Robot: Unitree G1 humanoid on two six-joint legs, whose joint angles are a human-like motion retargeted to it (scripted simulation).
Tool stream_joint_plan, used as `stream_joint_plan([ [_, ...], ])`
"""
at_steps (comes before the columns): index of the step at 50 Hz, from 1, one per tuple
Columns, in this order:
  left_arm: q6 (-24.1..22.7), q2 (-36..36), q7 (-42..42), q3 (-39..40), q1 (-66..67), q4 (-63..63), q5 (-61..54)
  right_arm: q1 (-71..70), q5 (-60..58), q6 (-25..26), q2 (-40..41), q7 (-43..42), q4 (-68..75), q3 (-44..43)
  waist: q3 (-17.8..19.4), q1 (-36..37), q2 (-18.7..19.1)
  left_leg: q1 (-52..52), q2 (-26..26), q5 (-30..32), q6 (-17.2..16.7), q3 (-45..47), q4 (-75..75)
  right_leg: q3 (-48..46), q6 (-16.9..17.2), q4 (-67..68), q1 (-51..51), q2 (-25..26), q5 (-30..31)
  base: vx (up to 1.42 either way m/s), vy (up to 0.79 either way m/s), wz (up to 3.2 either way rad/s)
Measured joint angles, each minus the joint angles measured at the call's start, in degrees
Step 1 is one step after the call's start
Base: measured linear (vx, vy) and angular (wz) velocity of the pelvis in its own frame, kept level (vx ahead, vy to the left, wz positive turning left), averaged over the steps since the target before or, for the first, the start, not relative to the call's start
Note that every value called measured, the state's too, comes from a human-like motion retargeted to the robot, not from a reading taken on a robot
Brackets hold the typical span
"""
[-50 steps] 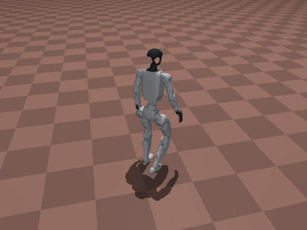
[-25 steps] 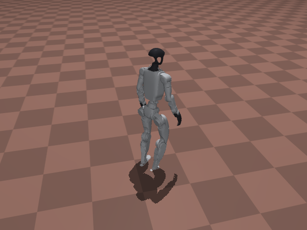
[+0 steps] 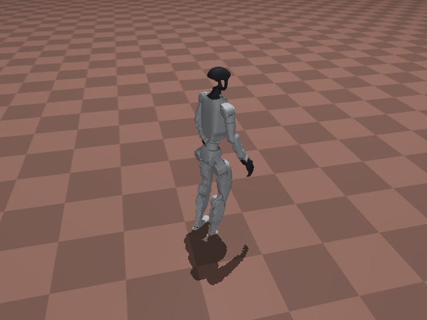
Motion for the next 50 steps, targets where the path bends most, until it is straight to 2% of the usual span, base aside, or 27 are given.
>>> stream_joint_plan([
  [12,-0.25,-0.16,0.73,-0.34,-0.77,-0.34,4.33,0.6,-1.95,-0.27,-0.96,-0.51,0.85,1.38,-0.29,-0.47,0.21,-0.32,-0.7,0.57,0.85,-0.61,-0.15,1.01,0.47,0.87,-0.86,-0.1,-0.1,0.01,0.0,-0.09],
  [20,-0.49,1.15,2.82,1.27,-2.98,1.26,5.15,1.74,-1.9,-0.56,-0.69,-0.45,0.44,1.81,0.88,-0.78,-1.03,0.25,-2.69,0.69,1.89,-1.99,1.04,1.12,1.15,12.89,-4.99,-2.13,-5.45,0.01,0.07,0.06],
  [25,-0.14,1.18,3.2,1.7,-3.54,3.37,5.62,1.97,-1.53,-0.73,-0.84,0.61,-0.13,2.23,2.66,-2.37,-4.0,2.43,-6.83,0.61,2.66,-2.46,0.39,-1.36,1.83,34.9,-12.81,-7.84,-10.2,0.02,0.08,0.25],
  [28,0.39,1.1,3.01,1.66,-3.84,4.61,5.83,1.97,-1.39,-0.74,-1.02,1.9,-0.52,2.61,3.24,-3.39,-5.89,3.56,-9.6,0.93,2.95,-2.55,-1.05,-4.49,-0.03,47.24,-17.76,-14.41,-8.63,0.05,0.08,0.24],
  [31,1.03,0.99,2.87,1.47,-3.9,5.4,5.95,2.25,-1.26,-0.6,-1.16,2.95,-0.86,2.77,3.36,-4.8,-7.13,4.53,-11.81,1.97,2.76,-3.64,-3.18,-4.47,-0.57,51.51,-21.86,-16.68,-8.55,0.08,0.07,0.47],
  [35,1.65,1.08,2.64,1.27,-4.14,5.58,5.87,2.41,-0.81,-0.09,-1.46,3.65,-1.12,2.55,3.1,-5.9,-6.88,7.32,-12.94,5.38,1.8,-5.34,-10.33,-5.21,-0.44,45.7,-25.29,-15.31,-7.15,0.11,0.07,0.44],
  [38,1.62,1.44,2.7,0.96,-3.82,4.84,6.02,2.75,-0.26,0.32,-1.38,3.54,-1.21,2.11,2.71,-5.7,-6.32,8.45,-12.46,6.82,0.74,-5.84,-13.51,-5.8,0.76,35.77,-26.03,-12.12,-4.39,0.12,0.05,0.27],
  [40,1.25,1.6,2.88,0.65,-3.3,4.11,6.23,3.23,-0.06,0.48,-1.24,3.27,-1.34,1.88,2.35,-5.62,-7.0,8.58,-13.04,6.91,0.22,-5.86,-13.71,-5.21,1.97,31.19,-26.99,-11.03,-3.37,0.12,0.04,0.18],
  [42,1.0,2.29,2.74,0.48,-3.68,3.09,6.52,2.78,0.19,0.8,-1.21,3.33,-1.41,1.2,1.86,-4.59,-5.93,8.84,-11.84,7.77,-0.36,-5.93,-16.12,-6.1,2.64,21.25,-25.35,-7.6,0.34,0.13,0.04,0.0],
  [50,-0.17,3.11,3.03,0.34,-3.34,-0.03,7.15,3.15,0.17,0.93,-1.12,2.57,-1.25,-0.1,0.32,-2.59,-6.58,8.01,-12.03,6.49,-1.32,-6.08,-15.15,-5.89,3.27,10.51,-22.77,-4.31,4.89,0.11,0.01,0.05],
])
